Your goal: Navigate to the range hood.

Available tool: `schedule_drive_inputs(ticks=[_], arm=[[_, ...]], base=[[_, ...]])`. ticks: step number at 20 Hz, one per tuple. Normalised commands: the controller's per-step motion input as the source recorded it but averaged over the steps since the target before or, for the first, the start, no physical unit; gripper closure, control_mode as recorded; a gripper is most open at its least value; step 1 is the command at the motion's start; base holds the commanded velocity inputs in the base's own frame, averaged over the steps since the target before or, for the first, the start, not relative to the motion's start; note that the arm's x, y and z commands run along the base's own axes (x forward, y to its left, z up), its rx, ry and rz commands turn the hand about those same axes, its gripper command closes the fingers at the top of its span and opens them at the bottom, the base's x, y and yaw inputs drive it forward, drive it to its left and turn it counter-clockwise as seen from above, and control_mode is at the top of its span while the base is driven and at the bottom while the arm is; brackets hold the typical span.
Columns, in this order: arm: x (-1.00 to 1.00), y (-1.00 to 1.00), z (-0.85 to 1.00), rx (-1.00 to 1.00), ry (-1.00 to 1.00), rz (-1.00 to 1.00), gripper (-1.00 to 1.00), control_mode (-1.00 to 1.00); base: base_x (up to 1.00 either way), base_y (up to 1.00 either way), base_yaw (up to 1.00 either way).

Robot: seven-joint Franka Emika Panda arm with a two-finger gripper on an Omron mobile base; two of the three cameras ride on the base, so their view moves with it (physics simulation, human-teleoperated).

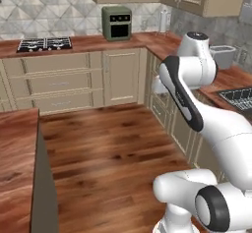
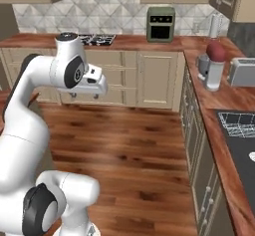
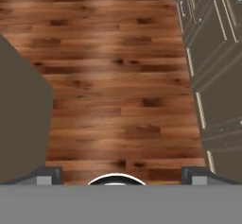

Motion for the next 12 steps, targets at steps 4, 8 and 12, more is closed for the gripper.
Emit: schedule_drive_inputs(ticks=[4, 8, 12], arm=[[0.0, 0.0, 0.0, 0.0, 0.0, 0.0, -1.0, 1.0], [0.0, 0.0, 0.0, 0.0, 0.0, 0.0, -1.0, 1.0], [0.0, 0.0, 0.0, 0.0, 0.0, 0.0, -1.0, 1.0]], base=[[1.0, 0.0, 0.0], [1.0, 0.0, 0.0], [1.0, 0.0, 0.0]])
